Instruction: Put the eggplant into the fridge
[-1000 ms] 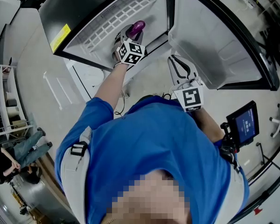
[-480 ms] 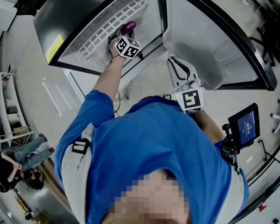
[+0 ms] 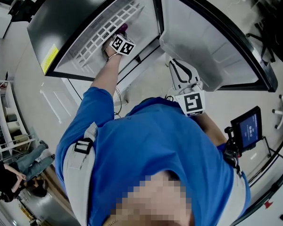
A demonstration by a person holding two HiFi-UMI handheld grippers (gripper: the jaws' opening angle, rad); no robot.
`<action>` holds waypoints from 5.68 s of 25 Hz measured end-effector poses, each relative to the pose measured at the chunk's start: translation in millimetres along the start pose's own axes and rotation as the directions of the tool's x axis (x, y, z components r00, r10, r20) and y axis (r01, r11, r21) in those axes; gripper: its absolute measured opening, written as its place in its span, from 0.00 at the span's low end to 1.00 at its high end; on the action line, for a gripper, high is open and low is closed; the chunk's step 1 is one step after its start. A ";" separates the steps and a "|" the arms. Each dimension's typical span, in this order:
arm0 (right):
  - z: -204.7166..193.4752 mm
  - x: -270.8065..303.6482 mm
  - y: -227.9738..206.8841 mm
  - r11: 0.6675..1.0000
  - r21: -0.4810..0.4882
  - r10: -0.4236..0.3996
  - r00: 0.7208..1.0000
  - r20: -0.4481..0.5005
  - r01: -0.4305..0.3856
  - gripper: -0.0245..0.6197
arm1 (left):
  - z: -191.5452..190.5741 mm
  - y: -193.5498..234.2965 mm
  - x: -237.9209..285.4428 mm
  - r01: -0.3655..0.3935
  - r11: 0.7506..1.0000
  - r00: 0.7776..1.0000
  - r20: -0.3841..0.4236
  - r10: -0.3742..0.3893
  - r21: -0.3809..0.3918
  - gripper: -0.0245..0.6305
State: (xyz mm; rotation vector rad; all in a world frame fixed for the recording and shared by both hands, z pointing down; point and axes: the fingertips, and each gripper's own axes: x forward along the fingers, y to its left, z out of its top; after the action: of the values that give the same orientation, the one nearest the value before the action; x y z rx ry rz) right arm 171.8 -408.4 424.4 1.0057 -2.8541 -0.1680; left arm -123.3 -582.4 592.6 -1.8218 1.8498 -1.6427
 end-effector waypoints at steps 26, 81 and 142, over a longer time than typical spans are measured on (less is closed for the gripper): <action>-6.9 -4.7 -18.8 0.998 -0.001 -0.057 0.998 -0.020 0.057 0.10 | -16.4 1.4 26.0 0.035 0.999 0.998 -0.050 -0.037 -0.030 0.36; 3.3 -63.2 -22.7 0.995 0.007 -0.096 0.995 0.022 0.096 0.10 | 90.1 -36.9 -254.3 0.325 0.808 0.767 0.637 0.078 -0.491 0.05; -6.7 -254.1 -132.3 0.824 -0.008 -0.565 0.820 -0.091 0.567 0.10 | 78.4 -108.1 -397.4 0.680 0.581 0.558 0.830 -0.014 -0.447 0.05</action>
State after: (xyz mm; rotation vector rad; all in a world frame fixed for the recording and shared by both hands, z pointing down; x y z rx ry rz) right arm 451.2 -351.4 395.3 1.7941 -2.3894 -0.1356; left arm 120.0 -301.9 398.1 -2.7617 1.7934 0.1973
